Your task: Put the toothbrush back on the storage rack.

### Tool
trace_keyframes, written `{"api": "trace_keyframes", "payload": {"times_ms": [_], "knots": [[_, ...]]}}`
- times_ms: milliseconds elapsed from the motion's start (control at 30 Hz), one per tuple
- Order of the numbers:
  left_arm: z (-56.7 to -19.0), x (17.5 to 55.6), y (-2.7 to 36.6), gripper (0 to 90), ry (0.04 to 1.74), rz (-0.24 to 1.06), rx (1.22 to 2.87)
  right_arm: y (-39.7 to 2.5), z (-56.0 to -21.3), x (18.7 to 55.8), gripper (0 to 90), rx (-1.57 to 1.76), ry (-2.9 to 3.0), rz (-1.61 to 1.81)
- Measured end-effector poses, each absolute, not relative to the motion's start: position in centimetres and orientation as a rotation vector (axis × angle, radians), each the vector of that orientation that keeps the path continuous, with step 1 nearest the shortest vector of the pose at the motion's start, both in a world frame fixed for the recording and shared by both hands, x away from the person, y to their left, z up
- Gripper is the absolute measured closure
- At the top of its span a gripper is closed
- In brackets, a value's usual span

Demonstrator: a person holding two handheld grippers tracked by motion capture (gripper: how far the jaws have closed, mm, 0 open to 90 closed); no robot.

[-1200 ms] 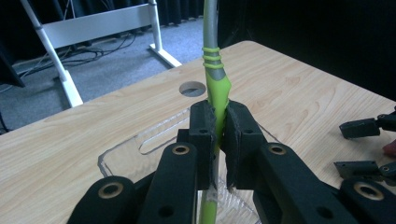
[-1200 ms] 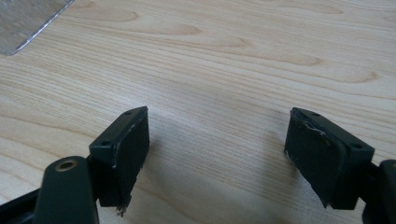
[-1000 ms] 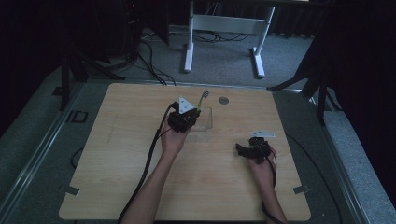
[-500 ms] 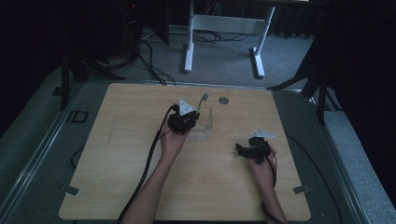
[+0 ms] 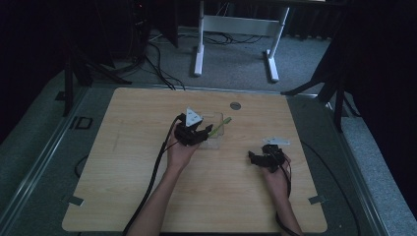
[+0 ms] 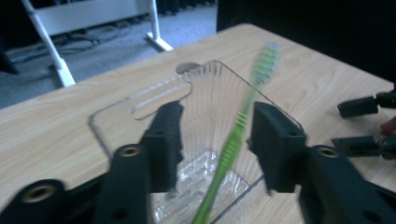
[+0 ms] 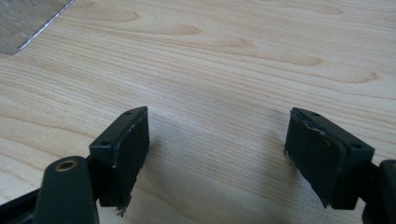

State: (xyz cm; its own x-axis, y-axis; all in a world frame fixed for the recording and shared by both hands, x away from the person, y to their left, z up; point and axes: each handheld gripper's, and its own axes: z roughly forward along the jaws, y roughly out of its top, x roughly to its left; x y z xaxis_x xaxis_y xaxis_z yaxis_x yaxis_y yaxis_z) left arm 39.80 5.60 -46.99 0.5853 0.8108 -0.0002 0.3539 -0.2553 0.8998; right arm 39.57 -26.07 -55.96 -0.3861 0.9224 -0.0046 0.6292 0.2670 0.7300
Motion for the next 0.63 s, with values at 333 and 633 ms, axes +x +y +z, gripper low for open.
{"api": "trace_keyframes", "payload": {"times_ms": [333,633], "knots": [[-47.0,39.2,10.0,29.1,1.109,0.641,1.752,-26.1,-56.0,39.6,21.9,1.401,2.111,0.913],[-50.1,38.4,14.4,26.9,1.261,0.634,1.761,-26.1,-56.0,39.6,22.0,1.402,2.112,0.912]]}}
